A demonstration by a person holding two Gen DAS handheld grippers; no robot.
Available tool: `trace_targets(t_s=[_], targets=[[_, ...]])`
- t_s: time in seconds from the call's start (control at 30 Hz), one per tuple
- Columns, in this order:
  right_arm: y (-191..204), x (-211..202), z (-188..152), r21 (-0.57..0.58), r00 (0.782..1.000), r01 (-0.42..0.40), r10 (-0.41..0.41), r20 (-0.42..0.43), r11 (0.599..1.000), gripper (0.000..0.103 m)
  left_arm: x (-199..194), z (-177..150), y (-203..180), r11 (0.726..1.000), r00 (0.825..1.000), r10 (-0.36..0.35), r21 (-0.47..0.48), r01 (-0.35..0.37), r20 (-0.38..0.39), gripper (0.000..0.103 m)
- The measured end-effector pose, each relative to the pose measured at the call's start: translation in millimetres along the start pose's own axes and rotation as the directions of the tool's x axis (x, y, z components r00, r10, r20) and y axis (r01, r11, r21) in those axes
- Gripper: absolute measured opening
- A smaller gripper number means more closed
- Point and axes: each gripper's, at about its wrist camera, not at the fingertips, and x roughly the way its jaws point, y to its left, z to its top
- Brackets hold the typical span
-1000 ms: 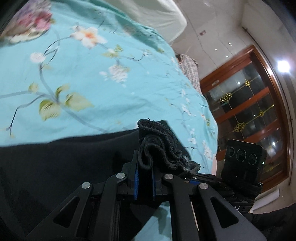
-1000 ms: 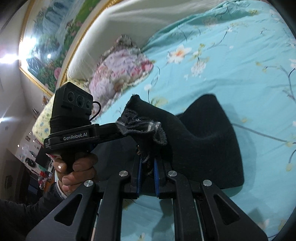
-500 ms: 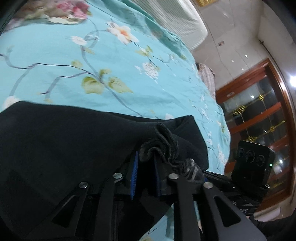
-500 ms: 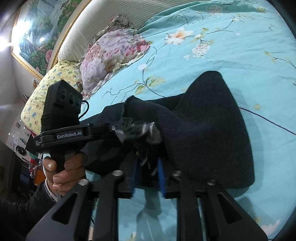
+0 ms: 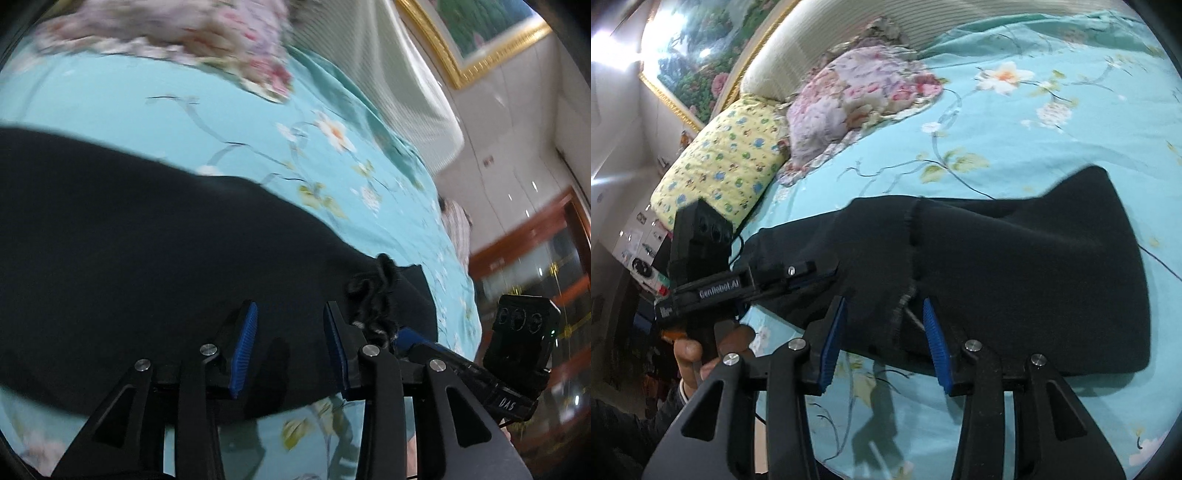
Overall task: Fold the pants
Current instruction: 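Lift the folded end with both grippers and fold it over toward the other end, then lower the folded pants onto the sheet and open both grippers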
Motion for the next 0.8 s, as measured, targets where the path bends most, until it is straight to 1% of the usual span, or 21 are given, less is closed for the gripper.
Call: trace_targets(t_s=[0.1,0.23,0.3,0.4,0.43,0.5,0.6,0.63,0.7,0.8], targets=[[9.5,4.5,3.7,-0.023,1.000,-0.013,0.013,-0.007,1.000,0.044,-19.8,-8.0,12.3,0.998,0.998,0.033,-0.047,-0.031,0.053,0.037],[20.0,13.3,9.2,-0.045,0.999,-0.032,0.031,-0.020,0.998,0.044,-46.5,-21.7,25.5,0.993,0.990,0.072,-0.097,-0.061,0.119,0.037],[26.4,18.5,11.4,-0.063,0.999,-0.040,0.038,-0.029,0.997,0.044,-58.4,-26.3,29.4,0.990,0.984,0.102,-0.112,-0.086,0.147,0.040],[38.4,28.5,15.2,-0.091,0.997,-0.059,0.055,-0.048,0.994,0.044,-83.1,-34.2,44.2,0.981,0.970,0.143,-0.158,-0.112,0.197,0.041],[41.3,30.7,15.8,-0.098,0.997,-0.064,0.059,-0.053,0.993,0.044,-90.8,-36.8,47.9,0.976,0.963,0.160,-0.181,-0.122,0.216,0.042],[49.0,37.7,18.5,-0.118,0.995,-0.076,0.068,-0.067,0.990,0.044,-105.9,-42.9,56.3,0.962,0.947,0.206,-0.229,-0.149,0.248,0.050],[61.8,49.0,21.8,-0.151,0.992,-0.095,0.082,-0.095,0.984,0.045,-122.3,-48.3,68.2,0.944,0.928,0.251,-0.284,-0.170,0.276,0.055],[66.8,53.1,23.5,-0.164,0.991,-0.101,0.085,-0.102,0.981,0.045,-128.4,-49.7,75.0,0.933,0.922,0.265,-0.315,-0.172,0.282,0.055],[75.2,59.7,26.6,-0.187,0.989,-0.112,0.092,-0.114,0.976,0.047,-135.9,-50.6,86.8,0.919,0.917,0.274,-0.362,-0.160,0.289,0.055],[88.8,70.5,33.7,-0.226,0.986,-0.130,0.102,-0.131,0.966,0.047,-143.0,-50.2,105.3,0.896,0.916,0.281,-0.421,-0.144,0.286,0.055]])
